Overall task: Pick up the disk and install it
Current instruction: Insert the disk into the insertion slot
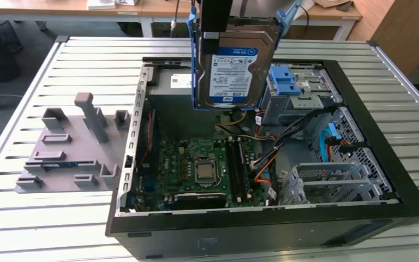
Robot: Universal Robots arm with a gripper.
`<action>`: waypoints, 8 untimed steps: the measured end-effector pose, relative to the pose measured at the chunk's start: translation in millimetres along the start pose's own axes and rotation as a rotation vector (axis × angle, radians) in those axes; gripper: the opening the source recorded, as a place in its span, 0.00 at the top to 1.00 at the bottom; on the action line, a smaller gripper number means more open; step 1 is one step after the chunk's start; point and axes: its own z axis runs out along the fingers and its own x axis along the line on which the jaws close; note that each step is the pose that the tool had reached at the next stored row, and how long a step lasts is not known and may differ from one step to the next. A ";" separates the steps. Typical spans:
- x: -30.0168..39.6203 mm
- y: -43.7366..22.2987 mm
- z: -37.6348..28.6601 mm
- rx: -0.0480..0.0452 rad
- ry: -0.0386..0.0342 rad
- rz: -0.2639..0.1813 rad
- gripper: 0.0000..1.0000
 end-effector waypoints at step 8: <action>13.4 -0.3 0.0 0.0001 -0.0001 0.000 0.64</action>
